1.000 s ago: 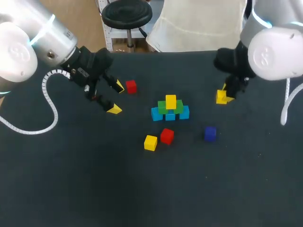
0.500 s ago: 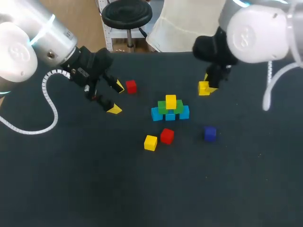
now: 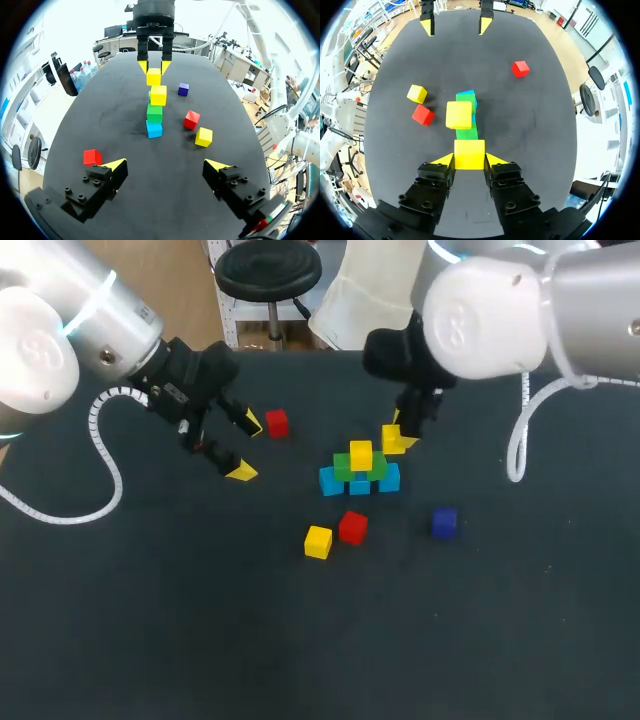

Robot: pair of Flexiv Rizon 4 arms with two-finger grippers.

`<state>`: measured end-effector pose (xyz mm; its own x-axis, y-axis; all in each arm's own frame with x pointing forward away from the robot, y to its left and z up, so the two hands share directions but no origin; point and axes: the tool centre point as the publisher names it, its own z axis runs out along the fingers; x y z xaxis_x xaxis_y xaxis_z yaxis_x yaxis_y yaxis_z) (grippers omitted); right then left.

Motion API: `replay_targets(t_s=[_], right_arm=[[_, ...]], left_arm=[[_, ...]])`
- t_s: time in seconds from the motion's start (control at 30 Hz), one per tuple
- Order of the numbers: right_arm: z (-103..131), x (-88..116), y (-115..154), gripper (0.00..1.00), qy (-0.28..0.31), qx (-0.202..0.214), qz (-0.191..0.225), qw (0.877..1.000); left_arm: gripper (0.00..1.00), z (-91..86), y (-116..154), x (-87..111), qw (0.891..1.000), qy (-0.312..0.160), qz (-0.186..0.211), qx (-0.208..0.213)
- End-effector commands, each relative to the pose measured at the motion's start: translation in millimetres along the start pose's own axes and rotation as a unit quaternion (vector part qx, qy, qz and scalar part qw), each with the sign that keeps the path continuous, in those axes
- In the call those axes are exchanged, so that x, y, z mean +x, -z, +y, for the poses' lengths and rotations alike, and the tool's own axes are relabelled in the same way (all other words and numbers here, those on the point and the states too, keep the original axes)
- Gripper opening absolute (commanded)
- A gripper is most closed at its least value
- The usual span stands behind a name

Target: Place the blue cubes, place green cubes on the blue cubes, place the yellow cubes on the green cubes, then place the red cubes on the yellow cubes, and place purple cube on the red cubes.

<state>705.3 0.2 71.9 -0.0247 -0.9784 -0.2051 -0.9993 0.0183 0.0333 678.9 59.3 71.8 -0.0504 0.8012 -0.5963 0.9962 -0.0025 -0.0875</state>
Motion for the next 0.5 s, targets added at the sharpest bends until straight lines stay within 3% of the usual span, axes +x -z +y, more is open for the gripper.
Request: replay_targets(t_s=[0.03,0.5], right_arm=[[10.1,-1.8,-3.6,0.00,-0.001,0.022,0.003,1.000],[13.1,-0.6,-10.2,0.00,0.004,0.030,-0.007,1.000]], left_arm=[[1.00,-0.4,0.1,1.2,1.000,-0.002,-0.001,-0.001],[1.00,-0.4,0.1,1.2,1.000,-0.002,-0.001,-0.001]])
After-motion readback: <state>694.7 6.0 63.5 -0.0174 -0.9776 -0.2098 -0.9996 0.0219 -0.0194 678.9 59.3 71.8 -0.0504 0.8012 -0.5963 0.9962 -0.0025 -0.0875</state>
